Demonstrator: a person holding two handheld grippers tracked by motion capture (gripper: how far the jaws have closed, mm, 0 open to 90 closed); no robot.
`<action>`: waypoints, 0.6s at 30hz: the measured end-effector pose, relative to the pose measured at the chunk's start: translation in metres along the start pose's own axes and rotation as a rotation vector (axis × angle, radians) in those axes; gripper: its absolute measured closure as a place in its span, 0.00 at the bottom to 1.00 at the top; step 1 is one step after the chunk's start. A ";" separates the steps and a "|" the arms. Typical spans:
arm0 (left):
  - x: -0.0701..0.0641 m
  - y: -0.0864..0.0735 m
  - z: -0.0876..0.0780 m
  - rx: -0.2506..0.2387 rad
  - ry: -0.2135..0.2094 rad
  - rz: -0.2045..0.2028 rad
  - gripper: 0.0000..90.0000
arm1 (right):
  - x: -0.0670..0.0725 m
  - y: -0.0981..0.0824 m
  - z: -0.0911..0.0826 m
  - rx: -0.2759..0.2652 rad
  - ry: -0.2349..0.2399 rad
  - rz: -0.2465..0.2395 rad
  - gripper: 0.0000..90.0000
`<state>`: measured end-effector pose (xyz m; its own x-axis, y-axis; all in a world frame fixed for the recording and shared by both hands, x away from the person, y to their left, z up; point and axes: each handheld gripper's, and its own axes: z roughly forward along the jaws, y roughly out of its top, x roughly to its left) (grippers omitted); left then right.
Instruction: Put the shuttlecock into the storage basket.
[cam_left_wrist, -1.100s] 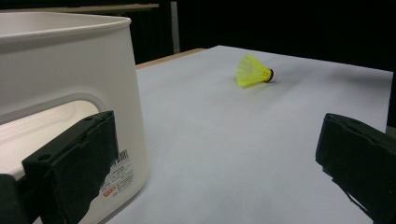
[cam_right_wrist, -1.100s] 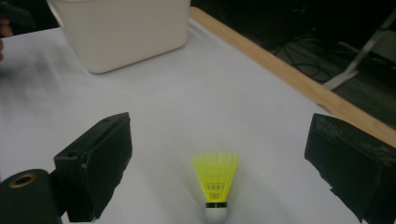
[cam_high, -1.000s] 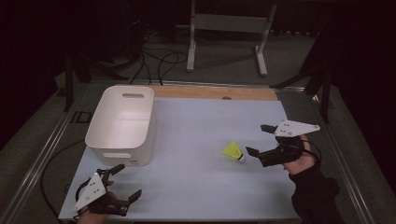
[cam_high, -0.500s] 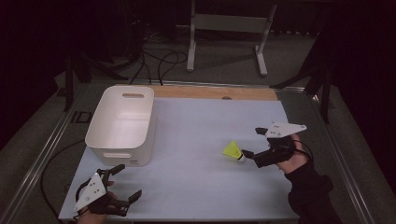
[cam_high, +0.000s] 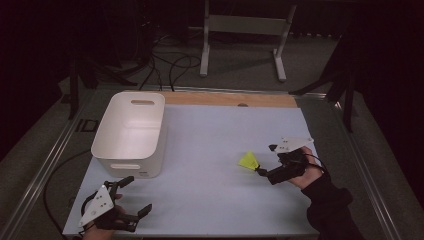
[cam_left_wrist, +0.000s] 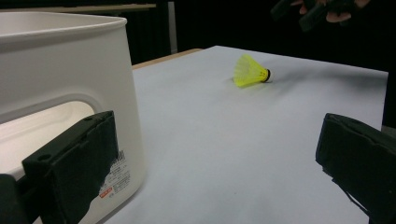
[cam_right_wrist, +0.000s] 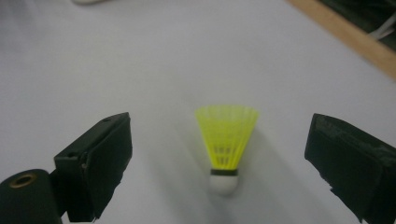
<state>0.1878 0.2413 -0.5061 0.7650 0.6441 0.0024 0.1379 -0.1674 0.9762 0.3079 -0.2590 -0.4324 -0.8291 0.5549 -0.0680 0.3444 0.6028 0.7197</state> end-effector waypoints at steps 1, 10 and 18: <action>0.000 0.000 0.000 0.001 0.000 0.000 0.00 | 0.000 0.000 0.000 0.000 0.000 0.000 0.08; 0.000 0.000 0.000 0.000 -0.002 -0.001 0.00 | 0.000 -0.012 0.014 0.061 0.034 0.023 0.08; 0.000 0.000 0.000 -0.001 -0.003 -0.003 0.00 | -0.002 -0.018 0.023 0.115 0.044 0.027 0.14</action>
<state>0.1878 0.2415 -0.5061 0.7666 0.6421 -0.0008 0.1390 -0.1647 0.9765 0.3134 -0.2576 -0.4607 -0.8364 0.5478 -0.0177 0.4130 0.6513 0.6366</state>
